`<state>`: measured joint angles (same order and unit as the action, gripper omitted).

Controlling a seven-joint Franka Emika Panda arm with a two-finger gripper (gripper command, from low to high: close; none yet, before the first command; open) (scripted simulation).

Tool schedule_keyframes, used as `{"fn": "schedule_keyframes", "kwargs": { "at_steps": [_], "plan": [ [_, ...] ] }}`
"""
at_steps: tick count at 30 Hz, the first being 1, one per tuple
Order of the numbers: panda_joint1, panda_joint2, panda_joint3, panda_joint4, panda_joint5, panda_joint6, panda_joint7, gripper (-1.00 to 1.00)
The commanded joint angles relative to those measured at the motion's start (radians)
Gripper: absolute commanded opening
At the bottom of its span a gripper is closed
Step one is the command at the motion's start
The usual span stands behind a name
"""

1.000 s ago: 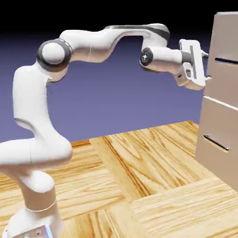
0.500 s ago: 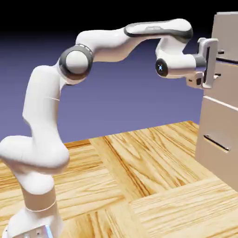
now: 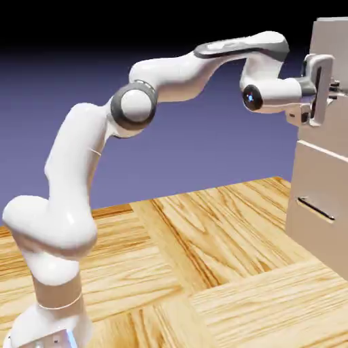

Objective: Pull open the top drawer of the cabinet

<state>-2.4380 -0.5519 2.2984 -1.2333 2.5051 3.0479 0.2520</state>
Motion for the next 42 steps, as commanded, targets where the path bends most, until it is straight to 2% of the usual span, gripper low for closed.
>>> {"fn": "schedule_keyframes", "kwargs": {
  "at_steps": [1,10,20,33,42],
  "plan": [
    [0.033,0.022,-0.028,-0.036,0.032,-0.008,-0.037,-1.00],
    [0.357,0.210,-0.298,-0.310,0.249,-0.054,-0.343,-1.00],
    [0.719,0.326,-0.622,-0.459,0.384,-0.066,-0.563,-1.00],
    [1.190,0.308,-1.086,-0.590,0.383,-0.088,-0.559,-1.00],
    [1.508,0.131,-1.411,-0.796,0.253,-0.133,-0.339,-1.00]
  ]
}}
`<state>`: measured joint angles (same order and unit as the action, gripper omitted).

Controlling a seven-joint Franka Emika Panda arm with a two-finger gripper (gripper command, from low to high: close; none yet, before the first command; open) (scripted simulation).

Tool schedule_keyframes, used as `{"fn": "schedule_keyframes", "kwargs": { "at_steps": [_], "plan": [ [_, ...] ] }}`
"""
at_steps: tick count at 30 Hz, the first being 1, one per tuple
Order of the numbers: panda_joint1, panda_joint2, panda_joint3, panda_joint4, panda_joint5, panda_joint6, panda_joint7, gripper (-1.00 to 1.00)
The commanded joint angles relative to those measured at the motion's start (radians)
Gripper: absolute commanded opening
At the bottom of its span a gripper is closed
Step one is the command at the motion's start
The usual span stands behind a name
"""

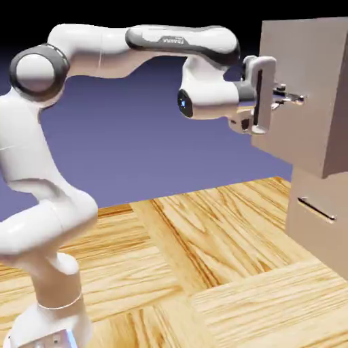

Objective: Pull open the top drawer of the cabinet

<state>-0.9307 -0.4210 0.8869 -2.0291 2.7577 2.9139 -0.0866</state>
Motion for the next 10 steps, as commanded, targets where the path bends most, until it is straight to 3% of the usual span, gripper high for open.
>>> {"fn": "schedule_keyframes", "kwargs": {
  "at_steps": [1,7,8,10],
  "plan": [
    [0.037,-0.027,-0.035,-0.031,-0.016,-0.004,0.024,-1.00],
    [0.249,-0.200,-0.226,-0.223,-0.108,-0.009,0.149,-1.00],
    [0.249,-0.200,-0.226,-0.223,-0.108,-0.009,0.149,1.00],
    [0.285,-0.233,-0.254,-0.255,-0.125,-0.002,0.166,1.00]
  ]
}}
